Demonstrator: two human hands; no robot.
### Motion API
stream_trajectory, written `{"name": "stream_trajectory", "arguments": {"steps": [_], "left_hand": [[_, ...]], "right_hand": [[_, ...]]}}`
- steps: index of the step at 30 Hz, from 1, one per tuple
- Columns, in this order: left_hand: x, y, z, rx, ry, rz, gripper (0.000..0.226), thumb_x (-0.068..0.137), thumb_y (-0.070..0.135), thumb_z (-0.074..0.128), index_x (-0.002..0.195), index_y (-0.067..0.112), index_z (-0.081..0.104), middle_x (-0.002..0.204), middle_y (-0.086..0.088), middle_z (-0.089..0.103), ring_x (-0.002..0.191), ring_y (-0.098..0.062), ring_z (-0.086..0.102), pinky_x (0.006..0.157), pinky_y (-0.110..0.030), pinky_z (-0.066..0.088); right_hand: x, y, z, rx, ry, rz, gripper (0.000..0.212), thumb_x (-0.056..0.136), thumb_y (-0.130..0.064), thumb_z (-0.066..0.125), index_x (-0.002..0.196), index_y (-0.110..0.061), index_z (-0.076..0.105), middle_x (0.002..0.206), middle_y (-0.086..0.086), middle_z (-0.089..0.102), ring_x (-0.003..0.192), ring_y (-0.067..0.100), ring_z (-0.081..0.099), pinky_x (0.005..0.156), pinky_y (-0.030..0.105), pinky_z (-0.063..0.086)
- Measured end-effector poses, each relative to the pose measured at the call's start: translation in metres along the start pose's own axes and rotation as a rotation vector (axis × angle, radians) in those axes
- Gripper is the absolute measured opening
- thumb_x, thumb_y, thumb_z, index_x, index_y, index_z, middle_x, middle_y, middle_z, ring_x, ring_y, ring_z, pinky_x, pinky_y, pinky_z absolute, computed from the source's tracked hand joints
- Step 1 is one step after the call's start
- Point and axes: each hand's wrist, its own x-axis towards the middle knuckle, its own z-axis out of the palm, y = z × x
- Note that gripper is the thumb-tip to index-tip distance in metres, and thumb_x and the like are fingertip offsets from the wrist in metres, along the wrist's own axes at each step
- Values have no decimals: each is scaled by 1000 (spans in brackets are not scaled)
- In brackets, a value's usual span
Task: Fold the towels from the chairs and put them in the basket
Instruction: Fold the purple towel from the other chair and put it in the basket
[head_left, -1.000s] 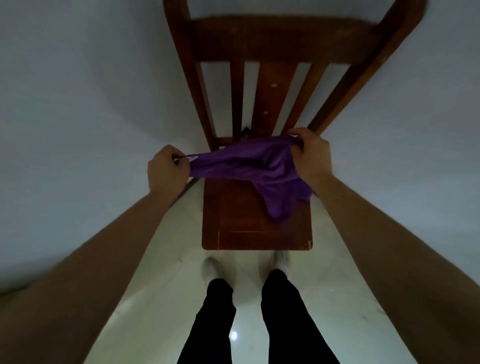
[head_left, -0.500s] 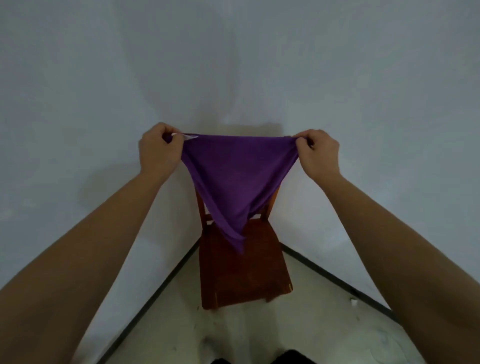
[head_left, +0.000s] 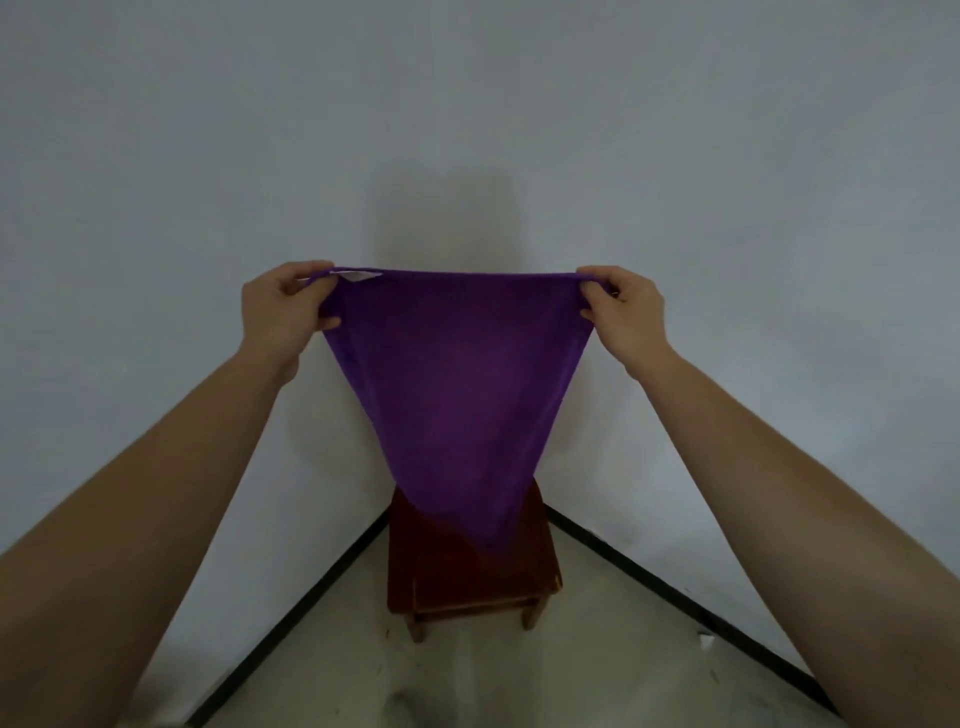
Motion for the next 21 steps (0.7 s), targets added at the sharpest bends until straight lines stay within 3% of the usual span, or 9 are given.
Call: {"name": "stream_trajectory", "arguments": {"steps": [3, 8, 11, 14, 18, 21], "left_hand": [[-16, 5, 7, -61, 37, -8, 16, 91, 10, 65, 105, 8, 72, 85, -1, 66, 78, -8, 66, 78, -35, 62], [-23, 9, 23, -85, 33, 18, 12, 92, 10, 63, 100, 10, 72, 87, 2, 68, 81, -5, 65, 84, -33, 60], [-15, 2, 34, -73, 14, 8, 12, 93, 11, 63, 96, 16, 73, 88, 4, 69, 85, -6, 65, 87, -30, 58], [-2, -8, 43, -63, -1, -12, 14, 93, 11, 62, 92, 21, 72, 87, 5, 68, 80, -3, 64, 86, -28, 56], [22, -11, 51, -33, -37, -33, 15, 94, 11, 59, 103, 13, 71, 87, 5, 68, 77, -1, 65, 82, -24, 56], [39, -8, 54, -7, -71, -23, 14, 93, 11, 58, 94, 19, 70, 86, 6, 68, 77, -3, 65, 81, -25, 55]], "right_hand": [[-4, -1, -13, -28, 30, -37, 24, 88, -22, 55, 99, -26, 77, 96, -7, 75, 93, 12, 70, 92, 38, 57], [-8, -1, -27, -61, 80, -79, 29, 90, -16, 50, 101, -20, 77, 97, -7, 75, 94, 8, 68, 88, 25, 54], [-2, 7, -28, -77, 80, -59, 29, 91, -16, 50, 101, -21, 77, 97, -7, 74, 94, 9, 67, 88, 24, 53], [7, 16, -22, -107, 56, -8, 30, 92, -16, 50, 104, -19, 77, 100, -6, 74, 97, 9, 67, 91, 25, 53], [25, 19, -9, -127, 58, 60, 31, 92, -17, 48, 106, -20, 76, 105, -7, 73, 101, 9, 65, 97, 30, 51], [40, 18, 2, -103, 75, 95, 32, 93, -17, 47, 106, -21, 75, 106, -7, 73, 102, 10, 64, 98, 31, 52]]}}
